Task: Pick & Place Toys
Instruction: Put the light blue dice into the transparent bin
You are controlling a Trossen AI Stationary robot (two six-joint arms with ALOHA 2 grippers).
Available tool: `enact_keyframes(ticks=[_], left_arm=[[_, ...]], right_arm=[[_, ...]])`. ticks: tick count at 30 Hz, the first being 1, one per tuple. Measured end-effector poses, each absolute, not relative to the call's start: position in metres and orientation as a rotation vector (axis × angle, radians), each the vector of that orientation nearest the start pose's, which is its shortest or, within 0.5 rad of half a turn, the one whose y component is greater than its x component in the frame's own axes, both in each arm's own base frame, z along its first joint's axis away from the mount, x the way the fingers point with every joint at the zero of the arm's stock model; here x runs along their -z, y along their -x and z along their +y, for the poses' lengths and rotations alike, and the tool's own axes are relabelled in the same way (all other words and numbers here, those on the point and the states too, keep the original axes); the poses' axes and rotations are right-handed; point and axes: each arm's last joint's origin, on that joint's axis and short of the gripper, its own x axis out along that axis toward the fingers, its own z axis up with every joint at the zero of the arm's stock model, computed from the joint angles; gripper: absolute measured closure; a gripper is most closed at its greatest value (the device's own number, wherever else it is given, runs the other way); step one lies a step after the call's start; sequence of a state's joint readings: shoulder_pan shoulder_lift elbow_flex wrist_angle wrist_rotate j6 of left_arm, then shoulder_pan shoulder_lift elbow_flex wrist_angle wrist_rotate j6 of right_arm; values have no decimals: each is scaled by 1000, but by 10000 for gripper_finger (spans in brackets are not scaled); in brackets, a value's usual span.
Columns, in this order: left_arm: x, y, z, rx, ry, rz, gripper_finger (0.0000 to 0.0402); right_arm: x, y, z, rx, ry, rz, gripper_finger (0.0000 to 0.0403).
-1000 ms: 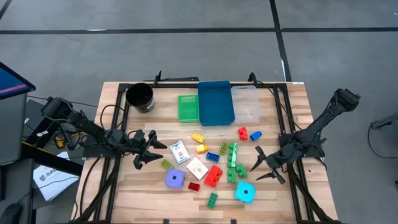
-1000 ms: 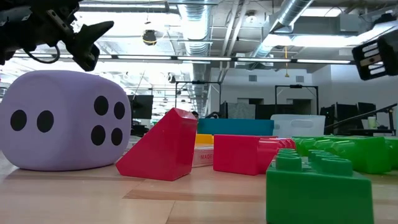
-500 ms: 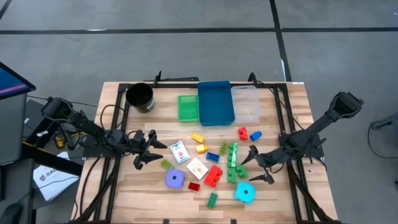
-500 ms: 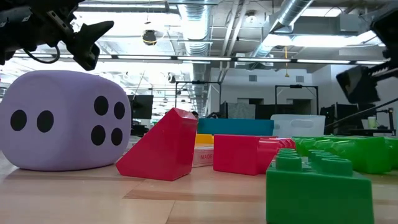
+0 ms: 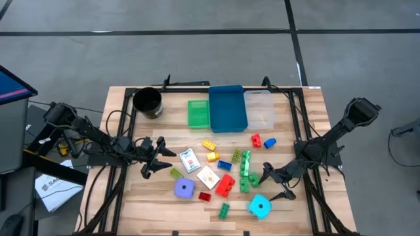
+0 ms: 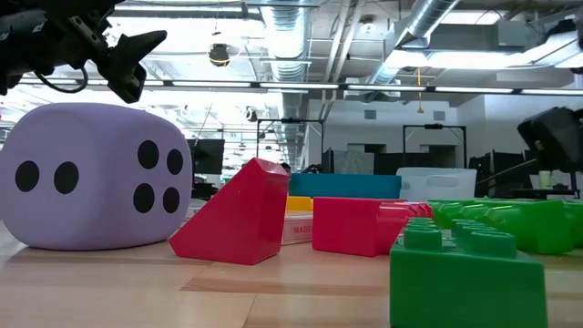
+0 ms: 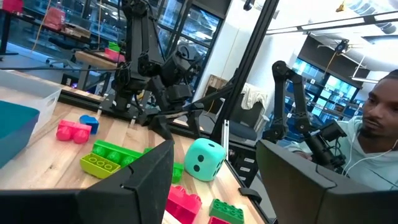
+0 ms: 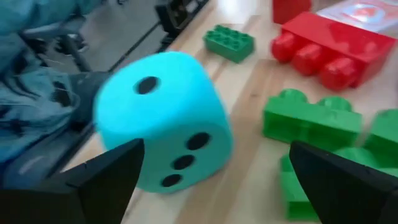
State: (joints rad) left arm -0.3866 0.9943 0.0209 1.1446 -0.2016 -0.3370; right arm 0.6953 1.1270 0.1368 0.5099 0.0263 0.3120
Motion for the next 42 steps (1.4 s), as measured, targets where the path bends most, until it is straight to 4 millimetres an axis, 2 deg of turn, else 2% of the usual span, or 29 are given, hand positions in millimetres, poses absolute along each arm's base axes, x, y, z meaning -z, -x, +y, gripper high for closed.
enact_keyframes(ticks=[9, 17, 34, 42], left_arm=[[-173, -149, -54, 211, 385, -132, 178], [-174, -149, -54, 215, 406, -145, 178], [-175, -148, -54, 218, 411, -155, 178], [-175, -148, -54, 217, 411, -155, 178]], right_arm=[[-130, -129, 120, -699, -123, 546, 3], [-134, -129, 125, -740, -97, 480, 3], [-133, -138, 114, -652, -157, 497, 3], [-133, -135, 117, -658, -150, 497, 3]])
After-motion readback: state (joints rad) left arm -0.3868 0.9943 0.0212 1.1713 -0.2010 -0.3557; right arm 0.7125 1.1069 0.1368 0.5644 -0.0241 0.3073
